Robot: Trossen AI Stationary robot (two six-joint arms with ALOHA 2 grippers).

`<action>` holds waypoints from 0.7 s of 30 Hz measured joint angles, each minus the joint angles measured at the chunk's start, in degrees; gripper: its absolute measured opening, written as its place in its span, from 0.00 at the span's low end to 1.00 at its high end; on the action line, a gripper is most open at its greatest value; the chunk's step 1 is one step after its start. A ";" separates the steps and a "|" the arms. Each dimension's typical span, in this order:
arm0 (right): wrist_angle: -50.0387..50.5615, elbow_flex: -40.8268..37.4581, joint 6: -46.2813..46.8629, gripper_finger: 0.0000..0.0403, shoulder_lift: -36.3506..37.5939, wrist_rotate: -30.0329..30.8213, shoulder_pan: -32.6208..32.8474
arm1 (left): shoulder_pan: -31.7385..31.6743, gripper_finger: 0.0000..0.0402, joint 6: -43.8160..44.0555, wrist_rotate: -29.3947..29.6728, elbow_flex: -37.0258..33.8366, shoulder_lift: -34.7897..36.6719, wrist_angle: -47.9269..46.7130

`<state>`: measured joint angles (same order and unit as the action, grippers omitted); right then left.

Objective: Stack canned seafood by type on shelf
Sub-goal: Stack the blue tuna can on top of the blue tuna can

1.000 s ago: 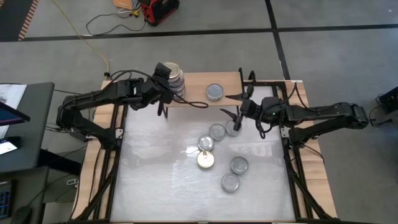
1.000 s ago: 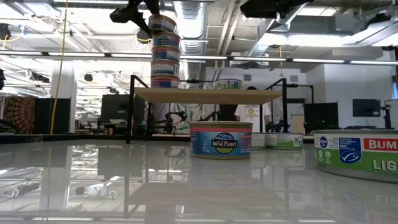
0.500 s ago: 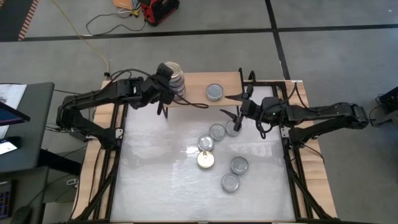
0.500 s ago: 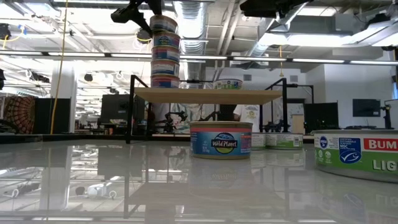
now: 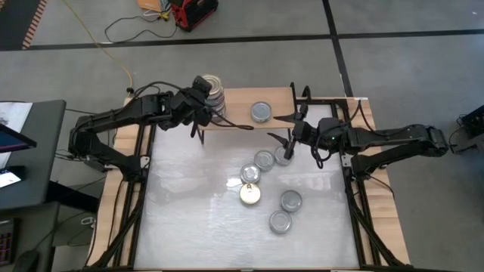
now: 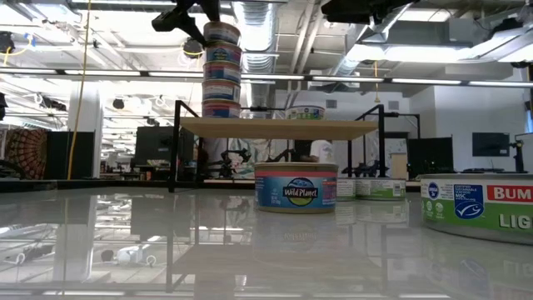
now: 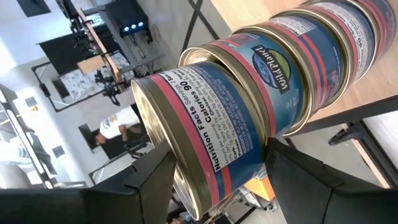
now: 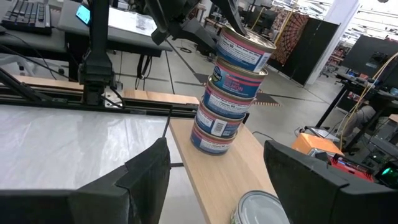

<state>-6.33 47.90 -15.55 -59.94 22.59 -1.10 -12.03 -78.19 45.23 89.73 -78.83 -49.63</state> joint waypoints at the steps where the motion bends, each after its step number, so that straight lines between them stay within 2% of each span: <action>1: 0.01 0.00 0.00 0.72 0.00 0.00 0.01 | 0.02 0.57 0.00 0.02 0.00 0.00 0.10; 15: 0.07 0.00 -0.02 0.72 0.00 0.00 0.00 | 0.11 0.57 2.70 1.51 0.00 -0.02 -1.50; 21: 0.07 0.00 -0.02 0.72 0.00 -0.02 0.00 | 0.11 0.57 2.07 -1.33 0.02 0.00 -1.99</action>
<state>-6.26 47.90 -15.57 -59.94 22.57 -1.10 -11.92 -76.13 43.91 89.75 -78.83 -51.62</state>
